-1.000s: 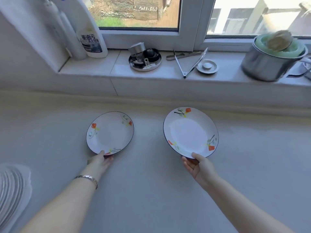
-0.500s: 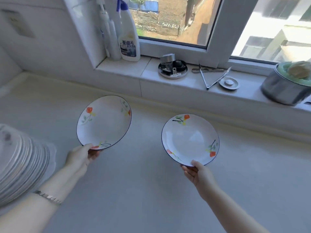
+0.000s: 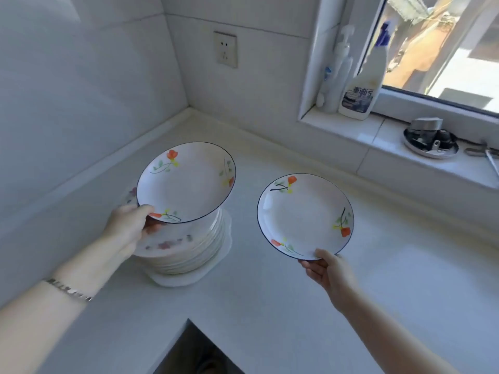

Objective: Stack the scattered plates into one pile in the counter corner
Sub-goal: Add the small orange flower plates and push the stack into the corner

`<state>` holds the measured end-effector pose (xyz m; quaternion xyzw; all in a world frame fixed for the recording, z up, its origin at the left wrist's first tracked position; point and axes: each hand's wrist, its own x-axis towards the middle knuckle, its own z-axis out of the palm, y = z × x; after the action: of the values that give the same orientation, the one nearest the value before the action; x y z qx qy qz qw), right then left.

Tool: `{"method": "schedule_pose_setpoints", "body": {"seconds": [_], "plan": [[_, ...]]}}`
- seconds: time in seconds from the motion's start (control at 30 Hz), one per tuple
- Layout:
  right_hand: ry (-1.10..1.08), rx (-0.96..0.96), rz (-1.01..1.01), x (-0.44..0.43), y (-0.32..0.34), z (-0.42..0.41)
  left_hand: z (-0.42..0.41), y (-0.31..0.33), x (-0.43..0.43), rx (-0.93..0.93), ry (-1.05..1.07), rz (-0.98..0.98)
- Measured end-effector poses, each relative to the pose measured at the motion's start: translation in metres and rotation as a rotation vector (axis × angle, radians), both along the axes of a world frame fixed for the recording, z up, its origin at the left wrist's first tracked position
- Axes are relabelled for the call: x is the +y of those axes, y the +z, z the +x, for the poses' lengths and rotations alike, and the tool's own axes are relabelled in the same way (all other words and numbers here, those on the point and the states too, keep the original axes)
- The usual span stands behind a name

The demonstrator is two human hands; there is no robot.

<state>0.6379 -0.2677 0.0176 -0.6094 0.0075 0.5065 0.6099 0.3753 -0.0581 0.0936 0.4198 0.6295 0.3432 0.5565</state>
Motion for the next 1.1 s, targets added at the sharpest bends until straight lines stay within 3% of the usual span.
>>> {"method": "schedule_pose_setpoints", "body": {"seconds": [0.23,0.5,0.9,1.0,1.1], "plan": [[-0.091,0.048,0.057,0.091,0.019,-0.076,-0.064,-0.002,0.061,0.072,-0.047,-0.024],[-0.191,0.049,0.095,0.120,0.052,-0.103,-0.085,-0.024,0.075,0.152,-0.220,-0.024],[-0.039,-0.067,0.131,0.134,0.076,-0.102,-0.091,-0.014,0.070,0.283,-0.426,-0.116],[0.039,-0.117,0.129,0.139,0.083,-0.104,-0.093,-0.012,0.066,0.429,-0.526,-0.083],[0.158,-0.203,0.104,0.143,0.093,-0.109,-0.097,-0.011,0.063,0.717,-0.601,0.055]]}}
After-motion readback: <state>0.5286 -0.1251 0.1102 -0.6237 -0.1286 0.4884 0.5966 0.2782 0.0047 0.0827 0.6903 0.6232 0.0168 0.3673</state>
